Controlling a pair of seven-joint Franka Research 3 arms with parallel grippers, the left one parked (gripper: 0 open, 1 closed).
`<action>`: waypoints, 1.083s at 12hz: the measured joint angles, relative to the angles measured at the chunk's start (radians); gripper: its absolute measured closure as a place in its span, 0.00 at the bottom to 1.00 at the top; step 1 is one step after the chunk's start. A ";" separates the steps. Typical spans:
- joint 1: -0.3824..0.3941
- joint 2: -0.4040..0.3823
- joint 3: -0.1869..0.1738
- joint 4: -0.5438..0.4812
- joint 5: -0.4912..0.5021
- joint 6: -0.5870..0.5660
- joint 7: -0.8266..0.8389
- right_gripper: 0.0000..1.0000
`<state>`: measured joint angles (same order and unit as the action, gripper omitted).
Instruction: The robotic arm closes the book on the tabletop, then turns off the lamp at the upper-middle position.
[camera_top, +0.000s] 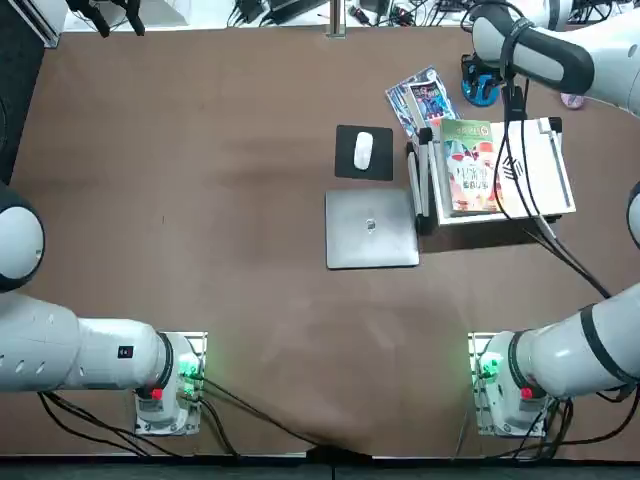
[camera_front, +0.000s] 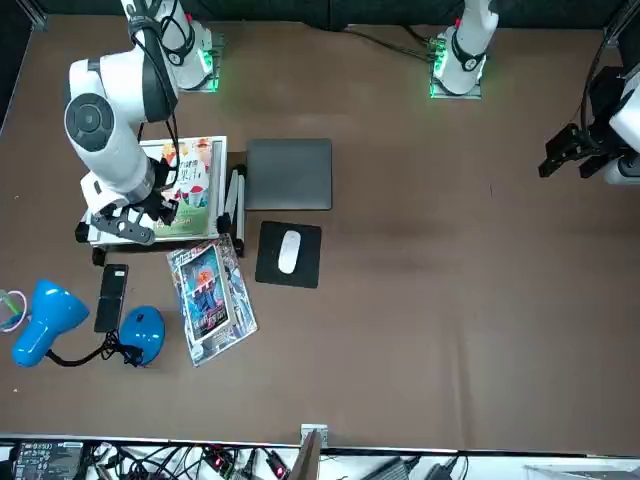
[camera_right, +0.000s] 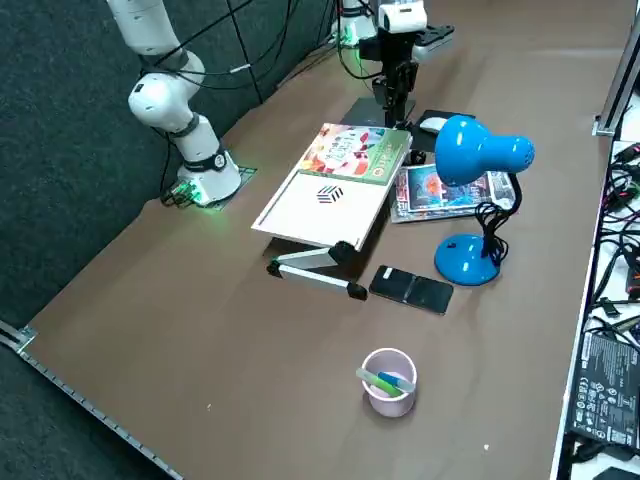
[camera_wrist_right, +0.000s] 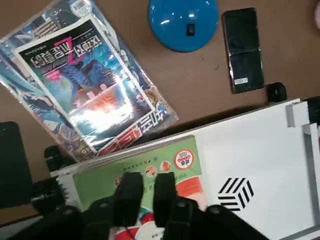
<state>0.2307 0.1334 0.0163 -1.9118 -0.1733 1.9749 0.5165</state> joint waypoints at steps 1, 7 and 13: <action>0.001 0.004 0.000 0.000 -0.025 0.003 0.026 0.86; -0.005 0.028 -0.006 0.034 -0.085 0.041 0.116 0.99; 0.027 0.061 0.002 0.040 -0.261 0.064 0.362 0.99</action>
<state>0.2573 0.1949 0.0181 -1.8723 -0.4342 2.0393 0.8789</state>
